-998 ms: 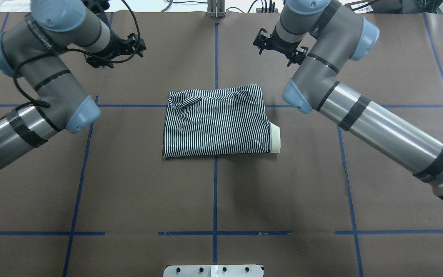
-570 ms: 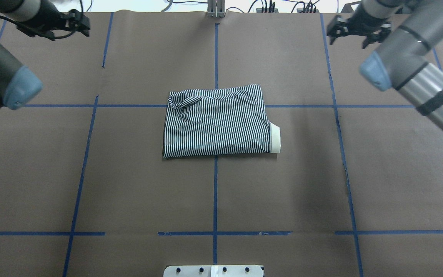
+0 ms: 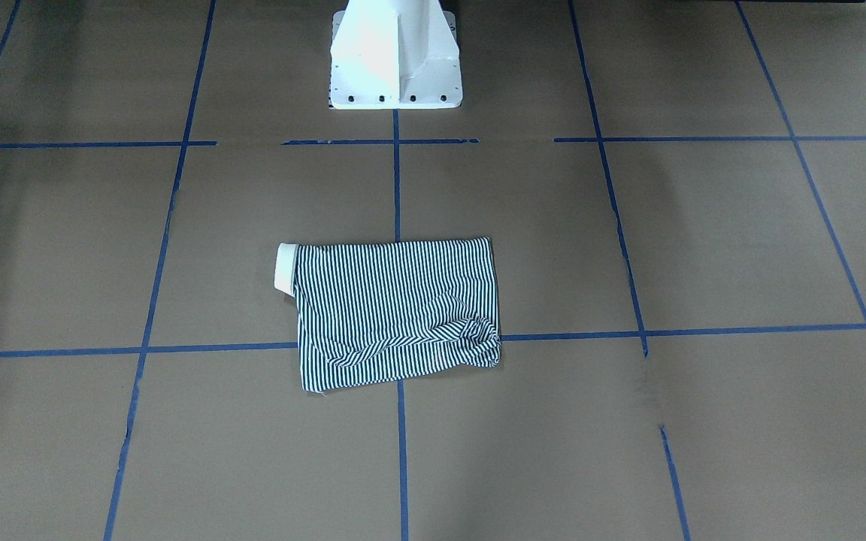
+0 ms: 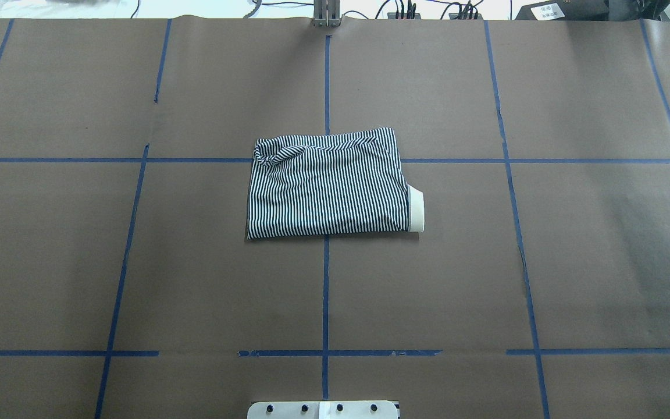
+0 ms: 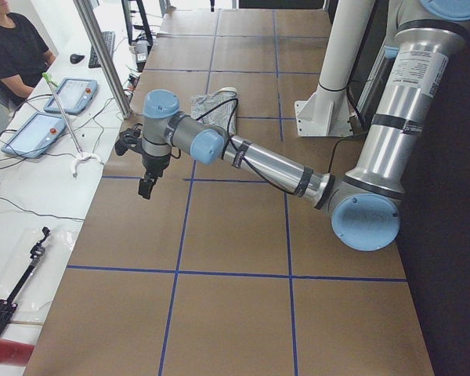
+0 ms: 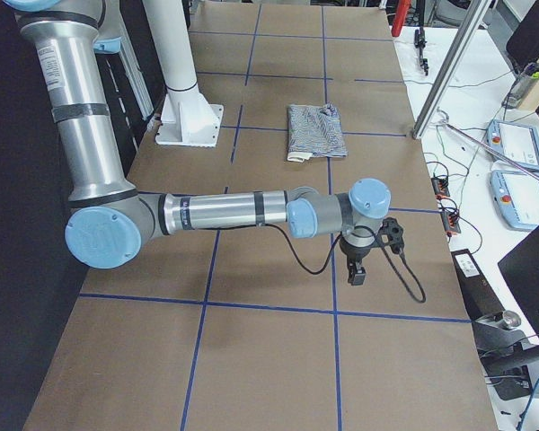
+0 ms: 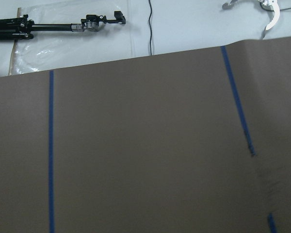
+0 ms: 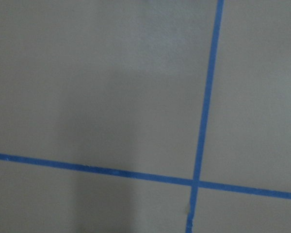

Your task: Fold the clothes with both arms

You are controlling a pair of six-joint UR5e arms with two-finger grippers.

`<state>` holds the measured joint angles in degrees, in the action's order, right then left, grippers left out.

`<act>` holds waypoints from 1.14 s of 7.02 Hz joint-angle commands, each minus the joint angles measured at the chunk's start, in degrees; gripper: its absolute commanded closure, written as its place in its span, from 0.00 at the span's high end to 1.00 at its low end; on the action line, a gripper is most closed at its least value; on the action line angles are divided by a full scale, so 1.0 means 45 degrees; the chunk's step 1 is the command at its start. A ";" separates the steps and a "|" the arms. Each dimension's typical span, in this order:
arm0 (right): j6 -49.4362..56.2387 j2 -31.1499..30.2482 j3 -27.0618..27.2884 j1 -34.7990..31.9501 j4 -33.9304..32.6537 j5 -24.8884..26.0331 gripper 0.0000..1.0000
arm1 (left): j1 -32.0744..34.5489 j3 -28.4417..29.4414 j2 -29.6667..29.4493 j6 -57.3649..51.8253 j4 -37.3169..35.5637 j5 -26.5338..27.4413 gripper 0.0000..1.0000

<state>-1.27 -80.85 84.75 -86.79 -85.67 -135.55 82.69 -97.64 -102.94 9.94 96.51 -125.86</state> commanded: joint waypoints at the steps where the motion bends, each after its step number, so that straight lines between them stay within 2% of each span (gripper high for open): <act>1: 0.0888 -0.1576 0.1215 -0.0752 -0.0917 -0.1007 1.00 | 0.0959 0.0135 0.1561 -0.2746 -0.0040 -0.0777 1.00; 2: 0.0889 -0.2164 0.2501 -0.0695 -0.1813 -0.0778 1.00 | 0.1328 0.0136 0.2495 -0.3567 0.0153 -0.1478 1.00; 4: 0.0869 -0.2813 0.3409 -0.0694 -0.1686 -0.0776 1.00 | 0.1313 0.0057 0.2972 -0.3438 0.0252 -0.1681 1.00; 6: 0.0829 -0.2369 0.3783 -0.0675 -0.1705 -0.0232 1.00 | 0.1274 0.0329 0.3208 -0.4060 0.1224 -0.0028 1.00; 8: 0.0713 -0.2598 0.3648 -0.0655 -0.1744 -0.0229 1.00 | 0.1273 0.0663 0.3247 -0.4102 0.1153 -0.0040 1.00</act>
<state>2.12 -92.23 101.48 -89.78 -93.42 -136.78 88.44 -95.24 -88.48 -8.27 101.74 -126.50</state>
